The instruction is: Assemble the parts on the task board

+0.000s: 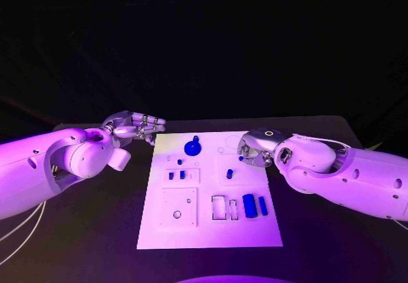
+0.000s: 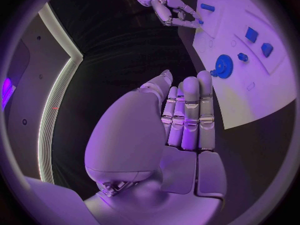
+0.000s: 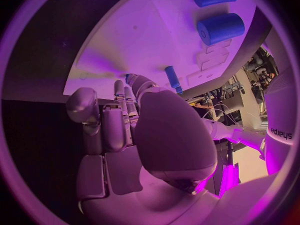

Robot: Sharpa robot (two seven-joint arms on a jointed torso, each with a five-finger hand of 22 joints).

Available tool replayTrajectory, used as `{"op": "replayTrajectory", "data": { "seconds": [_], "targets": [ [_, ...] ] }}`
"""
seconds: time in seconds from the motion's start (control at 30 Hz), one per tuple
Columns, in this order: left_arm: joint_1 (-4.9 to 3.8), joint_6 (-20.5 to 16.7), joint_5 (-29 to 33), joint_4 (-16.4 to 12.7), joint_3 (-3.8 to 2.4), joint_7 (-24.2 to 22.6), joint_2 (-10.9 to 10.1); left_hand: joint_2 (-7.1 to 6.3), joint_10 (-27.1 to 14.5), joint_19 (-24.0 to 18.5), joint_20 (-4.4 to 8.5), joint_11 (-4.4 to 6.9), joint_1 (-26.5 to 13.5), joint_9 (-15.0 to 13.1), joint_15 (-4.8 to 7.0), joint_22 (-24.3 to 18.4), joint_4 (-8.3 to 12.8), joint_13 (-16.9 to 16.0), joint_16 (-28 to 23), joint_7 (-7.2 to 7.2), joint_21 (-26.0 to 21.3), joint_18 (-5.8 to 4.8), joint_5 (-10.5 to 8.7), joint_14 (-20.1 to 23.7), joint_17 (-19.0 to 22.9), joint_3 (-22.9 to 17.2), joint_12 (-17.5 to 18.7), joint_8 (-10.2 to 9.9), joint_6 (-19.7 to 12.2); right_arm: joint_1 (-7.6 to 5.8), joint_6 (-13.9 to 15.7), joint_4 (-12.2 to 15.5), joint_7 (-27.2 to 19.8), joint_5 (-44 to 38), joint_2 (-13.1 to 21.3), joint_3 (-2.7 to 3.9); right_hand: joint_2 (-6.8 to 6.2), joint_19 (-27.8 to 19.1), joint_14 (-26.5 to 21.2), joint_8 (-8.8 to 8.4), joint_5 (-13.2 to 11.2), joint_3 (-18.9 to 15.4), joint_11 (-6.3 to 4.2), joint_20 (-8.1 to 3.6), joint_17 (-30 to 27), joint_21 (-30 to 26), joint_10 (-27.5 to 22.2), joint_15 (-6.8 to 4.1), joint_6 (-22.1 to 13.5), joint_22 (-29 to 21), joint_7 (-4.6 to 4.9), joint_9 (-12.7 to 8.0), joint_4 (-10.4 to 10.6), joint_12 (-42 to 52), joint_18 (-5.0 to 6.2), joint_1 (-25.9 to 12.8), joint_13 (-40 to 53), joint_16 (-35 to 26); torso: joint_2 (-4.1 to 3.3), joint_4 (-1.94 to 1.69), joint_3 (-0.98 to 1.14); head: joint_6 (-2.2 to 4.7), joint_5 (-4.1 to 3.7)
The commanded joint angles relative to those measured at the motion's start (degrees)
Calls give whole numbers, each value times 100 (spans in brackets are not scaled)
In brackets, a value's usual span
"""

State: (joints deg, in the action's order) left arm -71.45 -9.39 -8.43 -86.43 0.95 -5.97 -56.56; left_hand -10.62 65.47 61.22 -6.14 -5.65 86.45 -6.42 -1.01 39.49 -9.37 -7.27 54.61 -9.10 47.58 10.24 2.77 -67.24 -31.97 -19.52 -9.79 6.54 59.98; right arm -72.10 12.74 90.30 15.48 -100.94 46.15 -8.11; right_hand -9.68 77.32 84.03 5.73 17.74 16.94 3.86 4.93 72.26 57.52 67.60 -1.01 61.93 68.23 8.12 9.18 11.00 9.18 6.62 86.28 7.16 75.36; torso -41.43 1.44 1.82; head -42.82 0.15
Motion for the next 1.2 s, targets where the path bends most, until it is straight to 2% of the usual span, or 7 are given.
{"op": "replayTrajectory", "data": {
  "seconds": [0.03, 0.37, 0.77, 1.07, 1.2],
  "targets": [
    [-9, 130, 531, -98, -2, -388, -19, 47, 5, -33, -11, 17, -3, 7, -10, -13, 25, -11, -40, -8, -44, 33, 3, 47, 11, 27, -36, 16, 11, 21, -74, -13, 47, -269, -42, -2, -76, 12, 324, -19, 34, 54, 42, 26, 15, 42, 21, 52, 29, 36, 19, -7, -2, -43, -43, 4, -10, 33, -4, -6, 0, -21, -6],
    [-9, 147, 588, -228, -1, -420, -44, 62, -4, -32, -10, 16, 8, 13, -10, -30, 41, -16, -54, -12, -69, 33, 3, 57, 30, 33, -58, 14, 5, 53, -163, -109, 46, -272, -142, -2, -49, 27, 325, -41, 47, 187, 30, 30, 99, 197, 104, 44, 110, 187, 3, 5, -45, -82, -58, -24, -10, 141, -5, -3, 4, -25, 16],
    [-9, 157, 503, -258, -1, -372, -63, 83, -42, -22, -9, 6, 45, 29, -13, -55, 85, -22, -72, -30, -106, 33, 3, 64, 61, 38, -84, 5, -18, 100, -335, -172, 60, -269, -202, -2, -19, 69, 333, -44, 32, 319, 7, 23, 195, 389, 178, 28, 203, 353, -23, 24, -105, -112, -85, -45, -4, 250, -6, 5, 9, -67, 43],
    [-9, 145, 411, -265, -1, -337, -65, 90, -53, -18, -8, 2, 58, 33, -14, -61, 99, -23, -75, -35, -114, 32, 3, 65, 69, 37, -91, 2, -24, 120, -481, -176, 129, -269, -200, -2, 83, 120, 342, 2, -57, 526, -52, -12, 274, 599, 349, -17, 379, 533, -72, 70, -277, -94, -113, 31, 33, 347, -2, -2, 7, -100, 45],
    [-9, 132, 403, -264, -1, -325, -64, 93, -60, -16, -9, 0, 62, 35, -15, -64, 105, -23, -77, -38, -118, 32, 2, 66, 73, 38, -94, 1, -28, 123, -372, -166, 152, -273, -189, -2, 166, 126, 340, 17, -96, 655, -65, -30, 285, 661, 415, -34, 450, 595, -84, 92, -379, -100, -121, 74, 47, 370, 0, -2, 7, -102, 46]
  ]
}}
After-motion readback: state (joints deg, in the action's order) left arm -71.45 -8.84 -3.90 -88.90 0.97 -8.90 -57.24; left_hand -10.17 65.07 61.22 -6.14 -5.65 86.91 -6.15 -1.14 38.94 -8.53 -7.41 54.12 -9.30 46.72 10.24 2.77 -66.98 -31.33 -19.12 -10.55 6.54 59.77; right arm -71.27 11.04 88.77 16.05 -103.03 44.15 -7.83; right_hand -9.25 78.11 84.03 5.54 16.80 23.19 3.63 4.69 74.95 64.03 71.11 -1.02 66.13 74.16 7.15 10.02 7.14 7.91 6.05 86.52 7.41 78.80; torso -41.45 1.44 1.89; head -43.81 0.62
